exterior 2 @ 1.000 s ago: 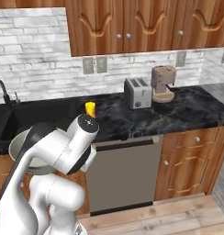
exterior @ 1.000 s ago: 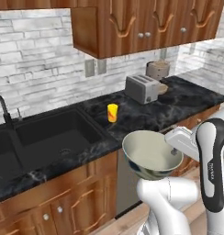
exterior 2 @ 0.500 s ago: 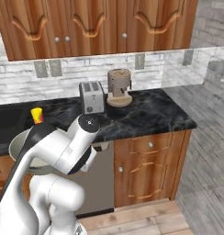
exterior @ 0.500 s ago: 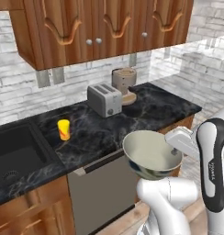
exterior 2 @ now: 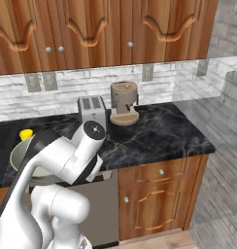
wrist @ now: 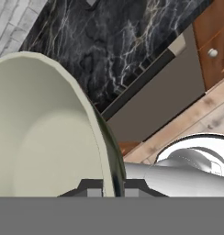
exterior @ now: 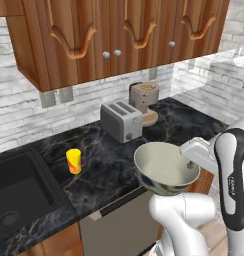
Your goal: Pick the cup and bowl from the counter and place them on the counter next to the sink.
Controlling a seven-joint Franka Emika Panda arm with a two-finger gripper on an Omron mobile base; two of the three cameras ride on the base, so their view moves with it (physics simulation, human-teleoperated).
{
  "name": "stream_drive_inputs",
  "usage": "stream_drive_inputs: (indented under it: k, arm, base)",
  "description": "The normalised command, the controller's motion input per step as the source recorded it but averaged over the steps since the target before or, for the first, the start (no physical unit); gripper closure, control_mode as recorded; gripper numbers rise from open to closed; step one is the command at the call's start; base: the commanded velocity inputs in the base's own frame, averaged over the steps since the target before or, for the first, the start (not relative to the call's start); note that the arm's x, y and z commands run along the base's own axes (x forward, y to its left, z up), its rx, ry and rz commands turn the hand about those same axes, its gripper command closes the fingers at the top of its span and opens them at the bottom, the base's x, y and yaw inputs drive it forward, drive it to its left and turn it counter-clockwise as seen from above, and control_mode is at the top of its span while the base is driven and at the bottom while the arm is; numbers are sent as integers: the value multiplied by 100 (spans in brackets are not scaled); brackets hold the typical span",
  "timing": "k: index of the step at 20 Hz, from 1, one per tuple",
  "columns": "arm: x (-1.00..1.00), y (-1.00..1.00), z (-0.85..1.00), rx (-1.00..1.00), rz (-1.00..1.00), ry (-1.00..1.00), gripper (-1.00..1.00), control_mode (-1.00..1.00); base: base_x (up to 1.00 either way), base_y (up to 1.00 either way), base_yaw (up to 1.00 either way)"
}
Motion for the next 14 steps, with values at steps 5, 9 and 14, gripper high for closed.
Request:
stream_drive_inputs:
  k: [5,9,14]
  arm:
    - [0,0,0,0,0,0,100,100]
    - [0,0,0,0,0,0,100,100]
    - [0,0,0,0,0,0,100,100]
  base:
    - [8,9,27]
    - [0,0,7]
    - [0,0,0]
